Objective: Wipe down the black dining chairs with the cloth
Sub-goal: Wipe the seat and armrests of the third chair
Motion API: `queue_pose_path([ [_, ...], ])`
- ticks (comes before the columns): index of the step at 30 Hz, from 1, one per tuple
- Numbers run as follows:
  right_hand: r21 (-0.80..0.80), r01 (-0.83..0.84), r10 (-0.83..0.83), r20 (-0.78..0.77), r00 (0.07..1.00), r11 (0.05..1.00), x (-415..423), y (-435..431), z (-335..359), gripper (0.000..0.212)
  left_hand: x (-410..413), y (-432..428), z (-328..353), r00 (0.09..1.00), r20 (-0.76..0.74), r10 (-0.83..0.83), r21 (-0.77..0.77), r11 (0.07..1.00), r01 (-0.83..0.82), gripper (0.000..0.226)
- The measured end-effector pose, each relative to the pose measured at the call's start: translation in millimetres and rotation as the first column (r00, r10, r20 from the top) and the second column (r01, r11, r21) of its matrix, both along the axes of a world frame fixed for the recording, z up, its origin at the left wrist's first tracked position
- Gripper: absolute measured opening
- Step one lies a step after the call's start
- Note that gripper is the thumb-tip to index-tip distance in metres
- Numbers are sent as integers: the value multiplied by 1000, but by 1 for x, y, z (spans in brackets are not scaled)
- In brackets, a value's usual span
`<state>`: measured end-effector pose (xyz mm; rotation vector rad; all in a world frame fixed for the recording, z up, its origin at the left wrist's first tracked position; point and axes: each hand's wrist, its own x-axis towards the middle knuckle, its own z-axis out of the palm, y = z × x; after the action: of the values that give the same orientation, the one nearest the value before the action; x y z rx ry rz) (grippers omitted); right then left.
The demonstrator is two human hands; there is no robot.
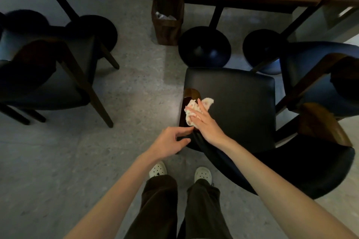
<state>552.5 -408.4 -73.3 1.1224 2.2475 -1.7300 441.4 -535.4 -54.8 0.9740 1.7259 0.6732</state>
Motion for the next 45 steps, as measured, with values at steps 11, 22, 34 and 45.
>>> queue_pose_path([
  [11,-80,199,-191,99,977,977,-61,54,-43,43,0,-2,-13,996,67,62,30,998,-64,42],
  [22,24,248,-249,143,958,968,17,-27,22,44,4,-6,-5,996,84,28,-8,1000,-28,46],
  [34,402,-337,193,358,914,851,108,-60,65,65,44,6,18,934,-357,-1,196,978,76,49],
  [45,480,-628,381,517,767,613,234,-43,80,76,156,21,14,735,-659,-160,-17,980,198,44],
])
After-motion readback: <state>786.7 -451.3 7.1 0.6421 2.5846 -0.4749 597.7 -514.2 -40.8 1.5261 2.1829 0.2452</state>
